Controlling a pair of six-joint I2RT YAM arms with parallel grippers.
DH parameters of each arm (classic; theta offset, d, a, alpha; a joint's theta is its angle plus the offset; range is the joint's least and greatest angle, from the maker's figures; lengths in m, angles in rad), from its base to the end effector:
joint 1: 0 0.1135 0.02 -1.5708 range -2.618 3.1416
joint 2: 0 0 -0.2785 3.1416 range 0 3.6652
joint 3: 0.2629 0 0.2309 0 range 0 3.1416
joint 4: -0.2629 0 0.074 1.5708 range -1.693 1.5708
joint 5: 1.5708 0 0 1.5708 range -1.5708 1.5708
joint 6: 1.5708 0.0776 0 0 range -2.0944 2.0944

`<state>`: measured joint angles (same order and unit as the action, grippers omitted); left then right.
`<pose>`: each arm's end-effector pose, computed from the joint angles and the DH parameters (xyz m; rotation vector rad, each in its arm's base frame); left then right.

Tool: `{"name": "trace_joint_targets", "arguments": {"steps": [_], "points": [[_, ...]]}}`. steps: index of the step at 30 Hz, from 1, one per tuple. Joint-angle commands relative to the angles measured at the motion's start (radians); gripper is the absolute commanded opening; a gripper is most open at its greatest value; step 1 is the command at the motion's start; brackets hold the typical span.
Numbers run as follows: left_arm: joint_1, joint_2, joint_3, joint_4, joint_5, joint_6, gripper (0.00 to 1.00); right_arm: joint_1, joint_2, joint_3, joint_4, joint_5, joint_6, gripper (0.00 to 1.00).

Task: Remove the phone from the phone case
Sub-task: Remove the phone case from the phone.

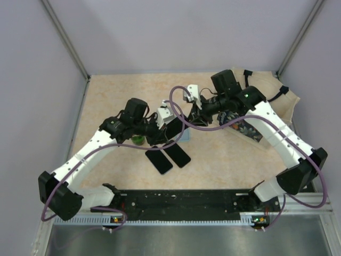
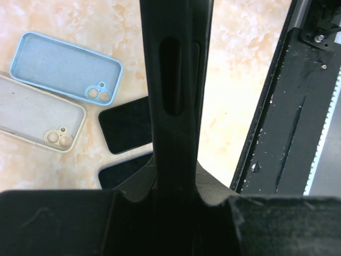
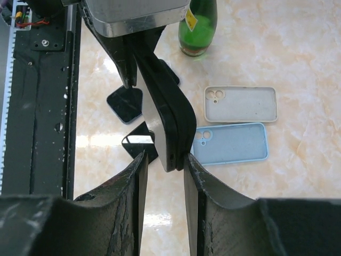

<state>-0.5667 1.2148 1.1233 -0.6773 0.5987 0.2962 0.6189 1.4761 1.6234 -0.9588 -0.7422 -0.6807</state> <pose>0.1872 -0.1710 0.3179 1.2339 1.9613 -0.8340 0.2104 0.2143 0.3877 -1.6293 1.5703 0.8421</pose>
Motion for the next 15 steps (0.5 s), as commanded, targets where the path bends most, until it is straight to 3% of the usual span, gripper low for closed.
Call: {"name": "trace_joint_targets", "arguments": {"steps": [1, 7, 15], "points": [[-0.004, -0.006, 0.064, 0.34, -0.143, -0.029, 0.0, 0.087, 0.015, 0.016, -0.081, -0.321, 0.026, 0.31], [-0.004, -0.012, 0.064, 0.349, -0.172, -0.026, 0.0, 0.087, 0.033, 0.02, -0.093, -0.356, 0.03, 0.3], [-0.002, -0.011, 0.092, 0.276, 0.087, 0.017, 0.0, 0.087, 0.046, -0.005, -0.109, -0.388, -0.011, 0.3]]}}
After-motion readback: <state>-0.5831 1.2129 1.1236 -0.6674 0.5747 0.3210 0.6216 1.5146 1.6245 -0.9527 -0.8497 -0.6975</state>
